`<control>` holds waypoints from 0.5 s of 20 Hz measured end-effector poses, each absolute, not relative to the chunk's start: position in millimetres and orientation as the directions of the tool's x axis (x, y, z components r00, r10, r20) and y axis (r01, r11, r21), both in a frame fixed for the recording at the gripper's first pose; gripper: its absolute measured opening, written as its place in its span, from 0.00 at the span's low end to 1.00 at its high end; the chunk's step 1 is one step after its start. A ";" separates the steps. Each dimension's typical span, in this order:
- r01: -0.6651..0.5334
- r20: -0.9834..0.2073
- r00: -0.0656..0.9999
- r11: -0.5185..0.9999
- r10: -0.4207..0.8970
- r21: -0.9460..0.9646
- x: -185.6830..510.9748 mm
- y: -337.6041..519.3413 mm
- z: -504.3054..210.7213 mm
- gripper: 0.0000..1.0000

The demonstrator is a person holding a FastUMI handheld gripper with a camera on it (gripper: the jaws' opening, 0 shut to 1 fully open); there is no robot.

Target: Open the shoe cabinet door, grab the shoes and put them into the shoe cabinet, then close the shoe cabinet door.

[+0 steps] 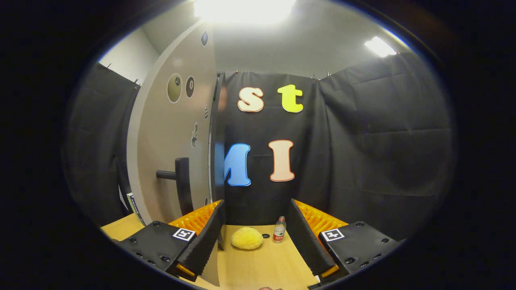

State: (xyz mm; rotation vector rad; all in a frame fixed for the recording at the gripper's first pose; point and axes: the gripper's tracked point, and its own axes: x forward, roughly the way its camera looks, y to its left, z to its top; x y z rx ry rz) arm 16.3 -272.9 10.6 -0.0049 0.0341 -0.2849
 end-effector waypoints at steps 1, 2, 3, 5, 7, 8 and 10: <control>0.275 -0.043 0.960 0.961 -0.276 -0.020 20.5 -272.9 8.2 0.96; 0.267 -0.052 0.962 0.963 -0.268 -0.028 24.1 -271.9 6.7 0.96; 0.256 -0.055 0.965 0.966 -0.257 -0.029 26.3 -268.3 6.9 0.95; 0.249 -0.049 0.967 0.968 -0.250 -0.024 31.1 -264.5 8.7 0.95; 0.241 -0.053 0.969 0.970 -0.241 -0.009 30.3 -261.5 7.6 0.95; 0.233 -0.063 0.971 0.972 -0.232 0.009 30.5 -256.8 5.4 0.95; 0.234 -0.063 0.971 0.972 -0.232 0.024 31.0 -251.3 6.0 0.95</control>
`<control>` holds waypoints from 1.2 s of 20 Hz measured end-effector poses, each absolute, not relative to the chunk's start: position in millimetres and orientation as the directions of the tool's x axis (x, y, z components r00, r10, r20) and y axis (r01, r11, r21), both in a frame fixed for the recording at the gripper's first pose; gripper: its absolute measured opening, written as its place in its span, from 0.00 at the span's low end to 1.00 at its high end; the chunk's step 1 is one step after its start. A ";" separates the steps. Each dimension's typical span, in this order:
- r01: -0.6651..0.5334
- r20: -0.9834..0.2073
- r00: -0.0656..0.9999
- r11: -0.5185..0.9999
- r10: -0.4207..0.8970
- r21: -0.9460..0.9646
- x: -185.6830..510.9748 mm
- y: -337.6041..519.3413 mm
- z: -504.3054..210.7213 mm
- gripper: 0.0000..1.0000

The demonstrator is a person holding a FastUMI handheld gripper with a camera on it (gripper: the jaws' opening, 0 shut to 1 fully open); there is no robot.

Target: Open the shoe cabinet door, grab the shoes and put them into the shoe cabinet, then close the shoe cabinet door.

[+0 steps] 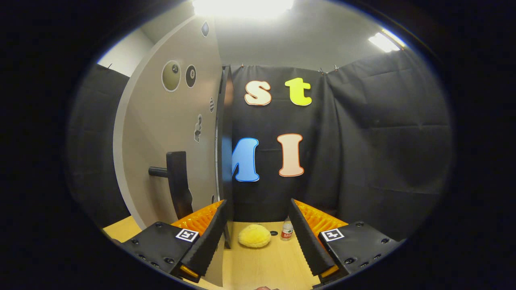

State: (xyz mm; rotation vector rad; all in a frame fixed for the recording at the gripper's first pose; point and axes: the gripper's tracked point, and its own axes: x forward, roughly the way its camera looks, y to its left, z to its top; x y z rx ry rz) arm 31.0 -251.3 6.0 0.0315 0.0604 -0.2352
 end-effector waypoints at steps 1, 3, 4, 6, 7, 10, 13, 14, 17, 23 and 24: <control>0.236 -0.058 0.970 0.972 -0.235 0.016 30.4 -246.5 7.6 0.94; 0.230 -0.059 0.972 0.973 -0.229 0.008 31.6 -229.2 8.7 0.94; 0.217 -0.062 0.974 0.976 -0.216 0.010 34.3 -216.7 7.9 0.94; 0.187 -0.068 0.980 0.982 -0.185 0.014 37.9 -188.3 8.1 0.95; 0.172 -0.073 0.983 0.985 -0.171 0.012 40.3 -173.5 7.2 0.95; 0.137 -0.081 0.987 0.991 -0.136 0.008 48.6 -129.8 5.2 0.95; 0.134 -0.082 0.988 0.991 -0.134 -0.009 60.3 -95.1 8.5 0.95; 0.132 -0.084 0.988 0.991 -0.132 -0.016 64.9 -84.0 9.1 0.95; 0.116 -0.091 0.989 0.993 -0.117 -0.018 82.9 -52.8 8.5 0.95; 0.089 -0.091 0.992 0.995 -0.092 -0.033 108.7 1.2 13.2 0.95; 0.086 -0.085 0.992 0.996 -0.089 -0.037 109.6 7.2 15.1 0.97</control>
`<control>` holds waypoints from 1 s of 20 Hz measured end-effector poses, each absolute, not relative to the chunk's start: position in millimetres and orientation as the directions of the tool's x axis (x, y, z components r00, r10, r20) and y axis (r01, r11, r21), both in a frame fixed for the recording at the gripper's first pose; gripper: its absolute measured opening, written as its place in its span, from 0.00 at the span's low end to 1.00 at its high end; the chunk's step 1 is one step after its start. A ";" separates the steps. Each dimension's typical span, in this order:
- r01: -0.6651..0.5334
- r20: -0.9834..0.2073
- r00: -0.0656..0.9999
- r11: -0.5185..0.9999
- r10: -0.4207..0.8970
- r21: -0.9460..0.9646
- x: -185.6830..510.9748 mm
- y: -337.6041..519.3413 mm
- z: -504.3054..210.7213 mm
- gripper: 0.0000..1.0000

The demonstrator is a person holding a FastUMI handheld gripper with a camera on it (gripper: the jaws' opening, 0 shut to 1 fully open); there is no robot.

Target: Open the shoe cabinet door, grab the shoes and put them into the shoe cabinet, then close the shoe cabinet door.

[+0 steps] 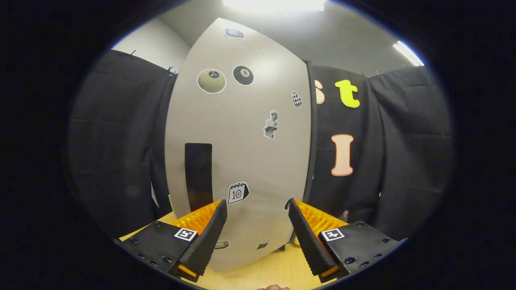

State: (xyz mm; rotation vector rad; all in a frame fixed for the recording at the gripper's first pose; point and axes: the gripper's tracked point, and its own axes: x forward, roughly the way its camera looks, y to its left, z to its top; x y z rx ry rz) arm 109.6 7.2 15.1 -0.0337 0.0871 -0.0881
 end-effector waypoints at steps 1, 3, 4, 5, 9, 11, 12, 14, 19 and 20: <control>0.087 -0.083 0.992 0.995 -0.090 -0.039 110.5 12.2 15.6 0.98; 0.092 -0.089 0.991 0.995 -0.095 -0.041 109.5 17.8 14.7 0.98; 0.095 -0.090 0.991 0.995 -0.098 -0.040 109.9 19.1 15.8 0.98; 0.099 -0.092 0.990 0.994 -0.103 -0.038 109.3 18.8 16.2 0.98; 0.130 -0.097 0.986 0.991 -0.133 -0.031 104.3 16.7 16.0 0.97; 0.143 -0.099 0.985 0.989 -0.145 -0.027 96.9 16.2 16.7 0.97; 0.150 -0.099 0.983 0.988 -0.152 -0.027 93.8 14.7 16.8 0.97; 0.171 -0.111 0.979 0.985 -0.173 -0.033 90.7 12.7 15.8 0.97; 0.154 -0.091 0.983 0.986 -0.160 -0.066 83.3 22.2 26.6 0.98; 0.143 -0.092 0.985 0.987 -0.149 -0.072 81.3 24.9 26.6 0.98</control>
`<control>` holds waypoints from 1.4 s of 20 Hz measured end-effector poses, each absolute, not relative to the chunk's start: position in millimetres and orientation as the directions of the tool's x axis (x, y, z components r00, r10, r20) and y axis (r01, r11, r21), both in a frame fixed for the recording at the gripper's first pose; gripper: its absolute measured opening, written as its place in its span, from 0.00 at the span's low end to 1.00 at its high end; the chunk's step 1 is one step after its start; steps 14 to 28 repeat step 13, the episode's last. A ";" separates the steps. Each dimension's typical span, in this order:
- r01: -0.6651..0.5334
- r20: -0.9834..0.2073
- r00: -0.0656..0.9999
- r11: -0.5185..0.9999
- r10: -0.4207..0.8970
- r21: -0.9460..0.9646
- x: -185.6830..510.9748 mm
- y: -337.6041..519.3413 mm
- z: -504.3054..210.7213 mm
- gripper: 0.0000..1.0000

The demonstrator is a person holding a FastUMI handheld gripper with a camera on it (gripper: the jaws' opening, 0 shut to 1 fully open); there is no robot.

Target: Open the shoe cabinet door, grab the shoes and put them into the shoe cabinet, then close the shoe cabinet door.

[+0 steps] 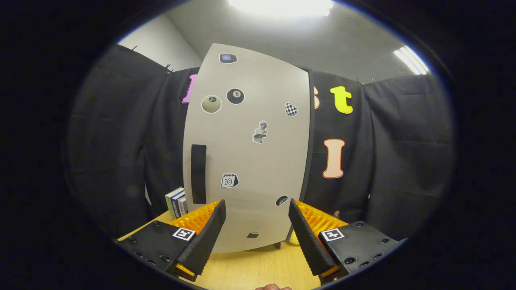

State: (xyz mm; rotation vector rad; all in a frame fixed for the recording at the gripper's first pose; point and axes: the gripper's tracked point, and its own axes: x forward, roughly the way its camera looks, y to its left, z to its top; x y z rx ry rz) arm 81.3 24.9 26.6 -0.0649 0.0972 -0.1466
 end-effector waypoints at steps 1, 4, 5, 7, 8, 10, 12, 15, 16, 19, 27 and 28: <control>0.135 -0.093 0.985 0.988 -0.142 -0.074 79.7 28.1 25.7 0.98; 0.124 -0.094 0.987 0.989 -0.132 -0.082 78.4 31.9 23.5 0.98; 0.128 -0.092 0.986 0.988 -0.136 -0.088 80.1 31.9 23.7 0.98; 0.124 -0.103 0.986 0.987 -0.134 -0.098 82.4 35.5 20.9 0.98; 0.120 -0.109 0.985 0.989 -0.130 -0.091 83.0 37.5 18.3 0.98; 0.107 -0.123 0.986 0.992 -0.114 -0.063 82.9 42.4 13.4 0.98; 0.110 -0.128 0.985 0.992 -0.117 -0.056 79.7 39.6 9.2 0.98; 0.111 -0.129 0.985 0.992 -0.117 -0.054 78.2 37.7 7.1 0.98; 0.111 -0.129 0.985 0.992 -0.117 -0.054 78.2 37.7 7.1 0.98; 0.111 -0.129 0.985 0.992 -0.117 -0.054 78.2 37.7 7.1 0.98; 0.111 -0.129 0.985 0.992 -0.117 -0.054 78.2 37.7 7.1 0.98; 0.111 -0.129 0.985 0.992 -0.117 -0.054 78.2 37.7 7.1 0.98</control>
